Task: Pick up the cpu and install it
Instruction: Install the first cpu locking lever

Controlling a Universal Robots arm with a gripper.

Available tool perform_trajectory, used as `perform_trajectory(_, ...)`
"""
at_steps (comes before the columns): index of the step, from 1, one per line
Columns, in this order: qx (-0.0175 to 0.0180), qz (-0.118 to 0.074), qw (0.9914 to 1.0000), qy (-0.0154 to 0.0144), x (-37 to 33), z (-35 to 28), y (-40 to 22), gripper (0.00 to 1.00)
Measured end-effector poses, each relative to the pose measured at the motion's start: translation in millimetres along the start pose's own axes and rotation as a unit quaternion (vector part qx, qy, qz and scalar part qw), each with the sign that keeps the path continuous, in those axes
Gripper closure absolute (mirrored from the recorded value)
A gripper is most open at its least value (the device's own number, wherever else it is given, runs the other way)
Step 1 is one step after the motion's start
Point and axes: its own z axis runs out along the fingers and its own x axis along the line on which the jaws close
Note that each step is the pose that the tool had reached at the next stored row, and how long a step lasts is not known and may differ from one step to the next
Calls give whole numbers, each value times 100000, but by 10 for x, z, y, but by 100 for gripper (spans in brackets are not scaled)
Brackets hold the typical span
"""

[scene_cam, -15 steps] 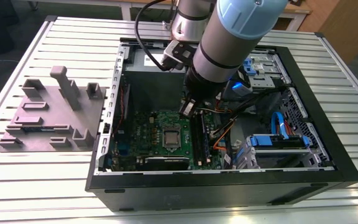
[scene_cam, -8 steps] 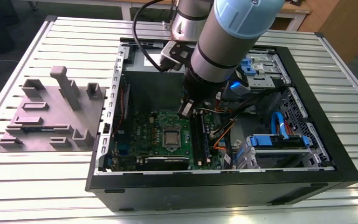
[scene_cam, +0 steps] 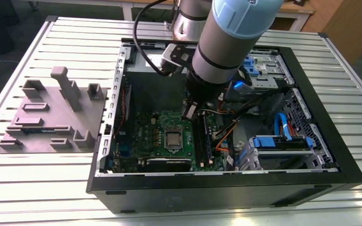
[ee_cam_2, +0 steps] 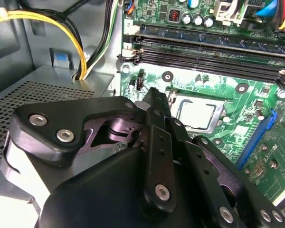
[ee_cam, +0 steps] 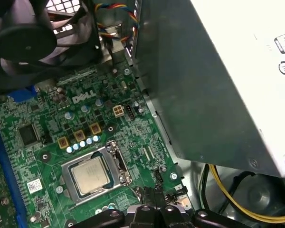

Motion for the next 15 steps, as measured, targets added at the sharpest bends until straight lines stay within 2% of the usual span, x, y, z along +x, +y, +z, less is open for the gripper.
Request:
perform_trajectory(4, -147, -1792, 99983, 285, 4, -2, 6, 90)
perform_trajectory(13, 65, -3702, 99931, 376, 11, -49, 43, 90)
perform_trajectory(15, 30, -4571, 99894, 508, 15, -51, 45, 90)
